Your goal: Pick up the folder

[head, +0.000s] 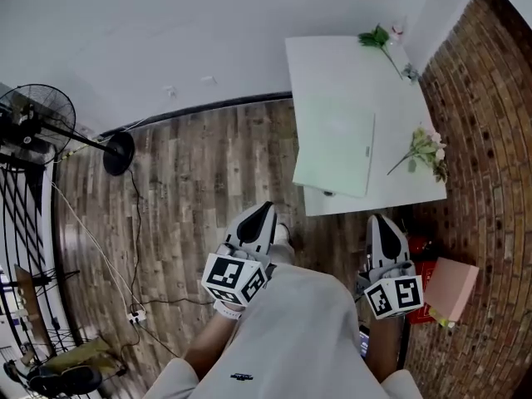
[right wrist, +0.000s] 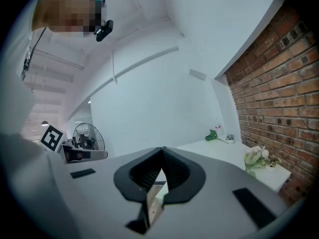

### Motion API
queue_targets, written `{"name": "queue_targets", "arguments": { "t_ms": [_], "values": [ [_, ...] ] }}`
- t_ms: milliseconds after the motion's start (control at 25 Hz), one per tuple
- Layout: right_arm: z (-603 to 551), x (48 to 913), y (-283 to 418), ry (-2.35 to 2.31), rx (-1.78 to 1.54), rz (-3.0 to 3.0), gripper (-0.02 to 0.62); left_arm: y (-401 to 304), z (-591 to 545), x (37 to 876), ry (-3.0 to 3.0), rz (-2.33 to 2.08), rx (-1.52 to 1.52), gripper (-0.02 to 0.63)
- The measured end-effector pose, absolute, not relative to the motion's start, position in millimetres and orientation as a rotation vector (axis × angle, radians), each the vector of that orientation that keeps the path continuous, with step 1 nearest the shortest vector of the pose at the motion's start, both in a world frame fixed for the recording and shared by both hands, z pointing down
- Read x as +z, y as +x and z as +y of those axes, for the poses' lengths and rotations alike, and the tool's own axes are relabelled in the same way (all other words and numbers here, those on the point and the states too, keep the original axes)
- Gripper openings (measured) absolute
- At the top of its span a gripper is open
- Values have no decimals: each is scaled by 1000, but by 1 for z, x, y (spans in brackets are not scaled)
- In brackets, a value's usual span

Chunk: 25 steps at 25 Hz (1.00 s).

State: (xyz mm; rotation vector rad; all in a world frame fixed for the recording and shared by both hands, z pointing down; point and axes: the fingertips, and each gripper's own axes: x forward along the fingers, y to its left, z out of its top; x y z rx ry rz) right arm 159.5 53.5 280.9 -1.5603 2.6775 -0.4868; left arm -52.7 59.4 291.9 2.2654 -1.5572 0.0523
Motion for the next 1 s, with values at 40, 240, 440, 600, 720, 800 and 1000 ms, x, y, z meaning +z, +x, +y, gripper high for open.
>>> {"name": "queue_targets", "arguments": {
  "t_ms": [40,240,440,600,720,800,1000],
  "values": [
    [46,280,153,-1572,-482,2670,6,-59,51,292,2272,-1542,55,21],
    [17,278,126,-1628,-463,2636,5,-80,17,297,2305,-1460,60,21],
    [1,280,105,-1661,-446,2620,6,-91,-7,301,2341,-1392,56,21],
    [-4,284,98,-1675,-457,2635,6,-91,-13,310,2320,-1338,53,21],
    [-9,285,97,-1675,-467,2643,6,-88,-15,318,2293,-1306,56,21],
    [-13,288,95,-1668,-473,2653,5,-87,-18,324,2273,-1290,56,21],
    [-20,299,92,-1641,-509,2691,5,-88,-22,338,2210,-1267,39,21]
  ]
}}
